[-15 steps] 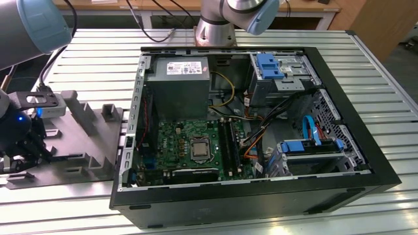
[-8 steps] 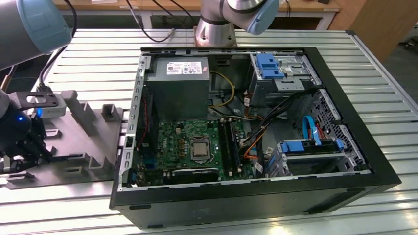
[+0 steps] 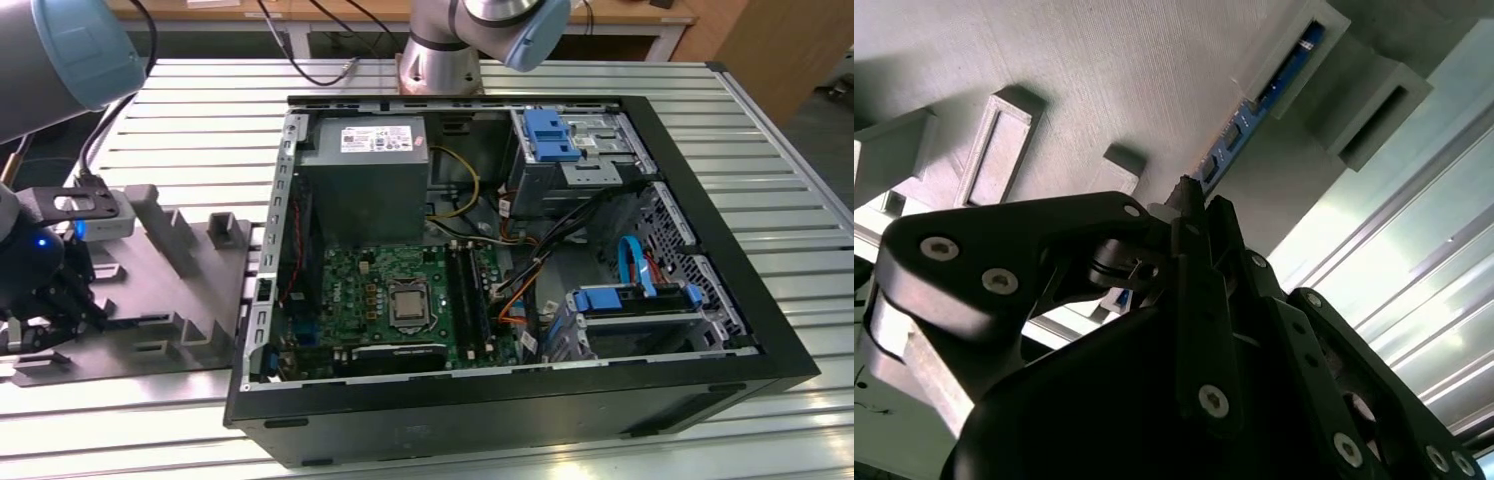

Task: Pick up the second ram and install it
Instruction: 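Pick up the second ram and move it above second insertion slot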

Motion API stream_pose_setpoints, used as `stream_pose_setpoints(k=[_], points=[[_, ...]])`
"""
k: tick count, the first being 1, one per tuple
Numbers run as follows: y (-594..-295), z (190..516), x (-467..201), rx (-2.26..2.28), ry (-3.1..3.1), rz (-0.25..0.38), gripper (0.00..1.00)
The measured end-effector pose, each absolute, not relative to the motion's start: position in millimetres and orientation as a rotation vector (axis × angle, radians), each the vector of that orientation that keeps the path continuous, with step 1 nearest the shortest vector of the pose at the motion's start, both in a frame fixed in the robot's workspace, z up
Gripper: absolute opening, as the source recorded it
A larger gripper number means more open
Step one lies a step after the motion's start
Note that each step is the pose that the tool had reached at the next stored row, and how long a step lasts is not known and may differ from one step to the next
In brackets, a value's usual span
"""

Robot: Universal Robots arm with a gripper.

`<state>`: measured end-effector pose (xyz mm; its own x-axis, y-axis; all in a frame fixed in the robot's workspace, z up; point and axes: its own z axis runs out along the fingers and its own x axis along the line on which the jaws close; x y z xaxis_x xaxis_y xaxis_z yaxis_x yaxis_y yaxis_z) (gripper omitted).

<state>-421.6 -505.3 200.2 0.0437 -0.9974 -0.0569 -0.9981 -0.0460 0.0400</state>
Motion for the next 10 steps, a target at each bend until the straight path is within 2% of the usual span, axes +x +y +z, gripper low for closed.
stream_pose_setpoints(k=[10], points=[[-505.6, 200.1, -421.6, -2.257, 2.157, 0.118, 0.21]])
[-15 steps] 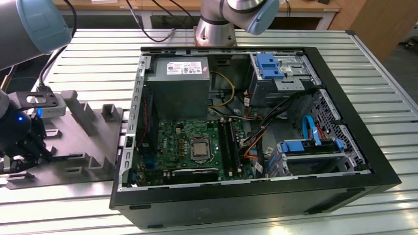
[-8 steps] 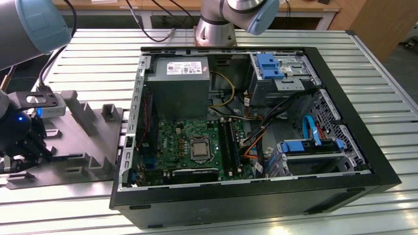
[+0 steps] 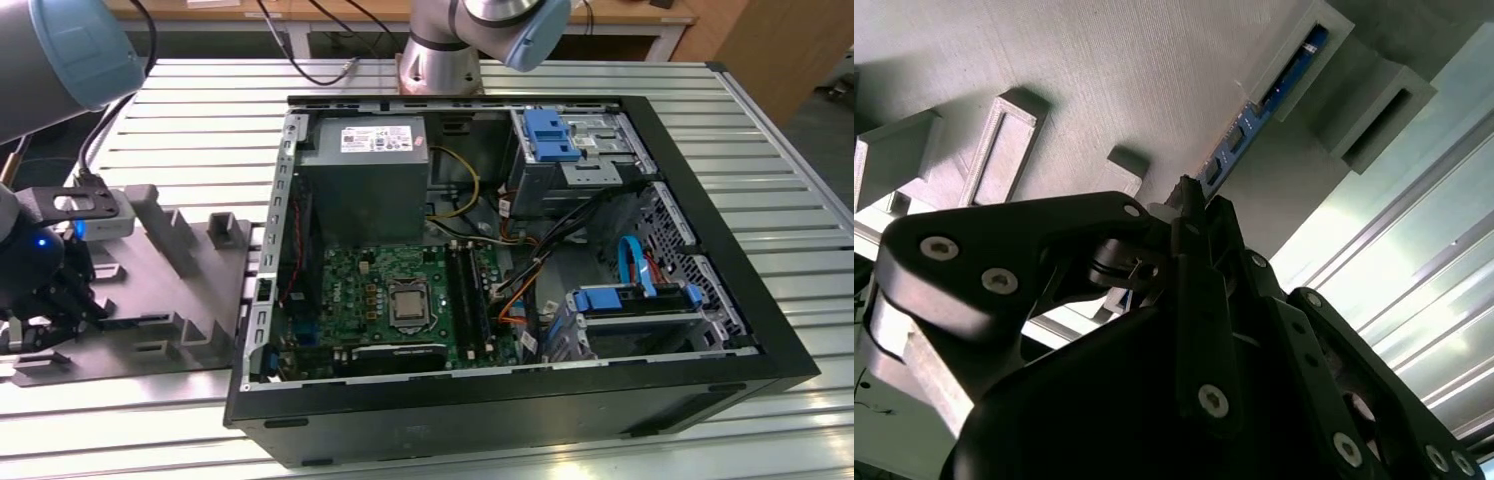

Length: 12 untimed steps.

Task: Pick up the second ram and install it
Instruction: 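Pick up the second ram and move it above second insertion slot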

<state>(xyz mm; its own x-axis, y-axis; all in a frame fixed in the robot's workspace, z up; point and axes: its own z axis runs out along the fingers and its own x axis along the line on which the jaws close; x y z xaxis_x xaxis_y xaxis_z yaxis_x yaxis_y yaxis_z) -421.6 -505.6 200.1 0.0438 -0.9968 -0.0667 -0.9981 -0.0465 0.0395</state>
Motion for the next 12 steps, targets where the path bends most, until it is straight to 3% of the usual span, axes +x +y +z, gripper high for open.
stream_pose_setpoints(k=[12], points=[[-505.9, 200.2, -421.6, -2.253, 2.153, 0.125, 0.21]])
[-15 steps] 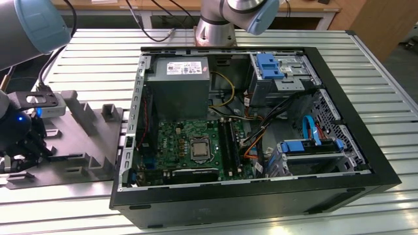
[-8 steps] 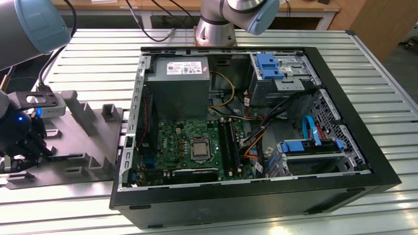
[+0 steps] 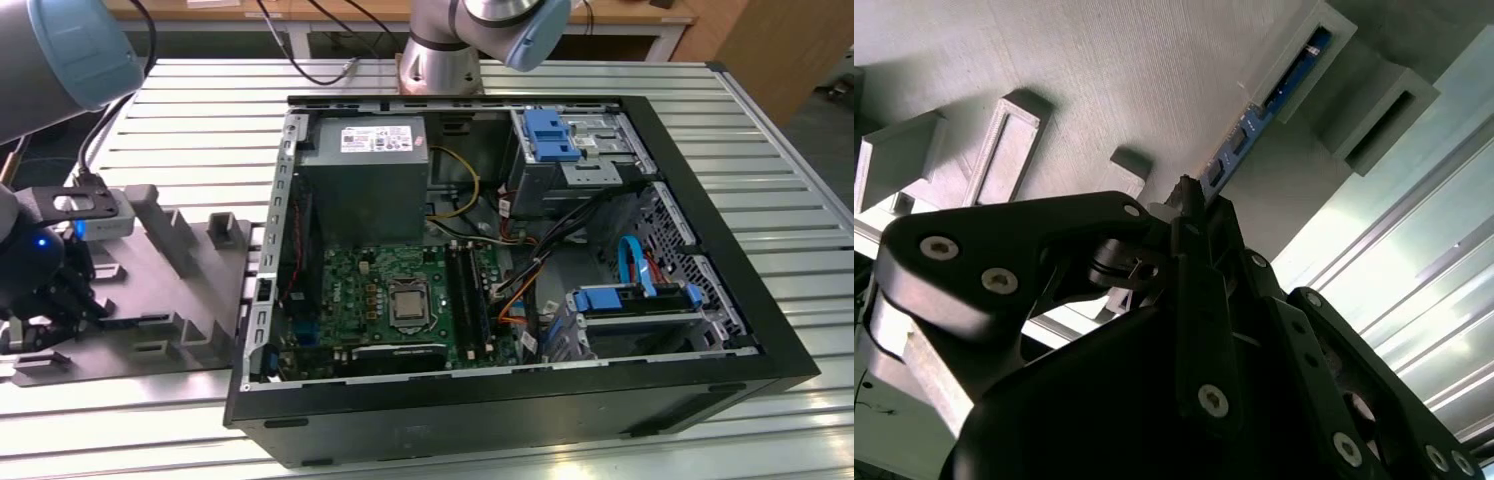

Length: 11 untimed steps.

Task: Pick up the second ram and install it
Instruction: 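Pick up the second ram and move it above second insertion slot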

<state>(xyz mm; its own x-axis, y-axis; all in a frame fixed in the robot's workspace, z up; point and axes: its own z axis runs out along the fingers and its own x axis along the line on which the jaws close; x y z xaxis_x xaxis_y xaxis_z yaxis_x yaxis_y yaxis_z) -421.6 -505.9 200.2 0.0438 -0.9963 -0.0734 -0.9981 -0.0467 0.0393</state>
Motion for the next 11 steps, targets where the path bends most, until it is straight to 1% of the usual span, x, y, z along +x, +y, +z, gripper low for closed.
stream_pose_setpoints(k=[11], points=[[-506.7, 200.2, -421.6, -2.253, 2.153, 0.125, 0.21]])
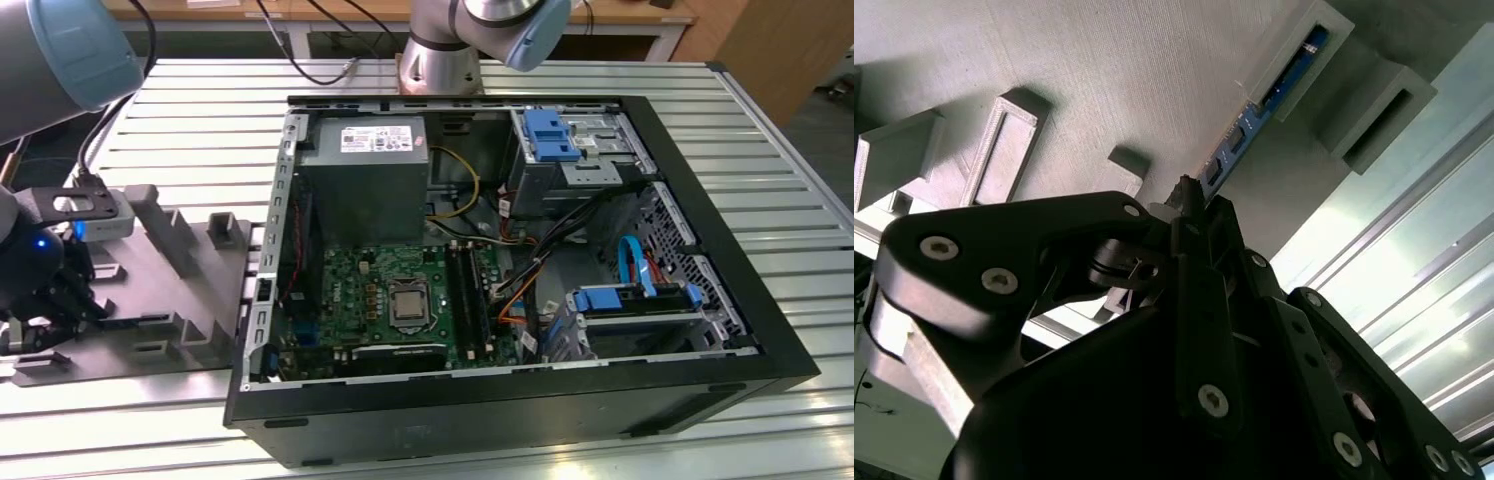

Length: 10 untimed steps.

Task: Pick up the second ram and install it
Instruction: 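Pick up the second ram and move it above second insertion slot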

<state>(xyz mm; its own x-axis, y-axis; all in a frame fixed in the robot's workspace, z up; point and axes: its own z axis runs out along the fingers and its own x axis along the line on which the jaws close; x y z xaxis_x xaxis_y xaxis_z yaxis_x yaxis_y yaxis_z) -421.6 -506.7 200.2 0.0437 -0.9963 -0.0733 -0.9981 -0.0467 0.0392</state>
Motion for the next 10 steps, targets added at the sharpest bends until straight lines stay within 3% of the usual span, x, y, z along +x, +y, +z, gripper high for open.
stream_pose_setpoints(k=[6, 7, 10], points=[[-506.9, 200.2, -421.6, -2.253, 2.153, 0.125, 0.20], [-507.0, 200.2, -421.6, -2.253, 2.153, 0.125, 0.13], [-507.1, 200.2, -421.6, -2.253, 2.153, 0.125, 0.13]])
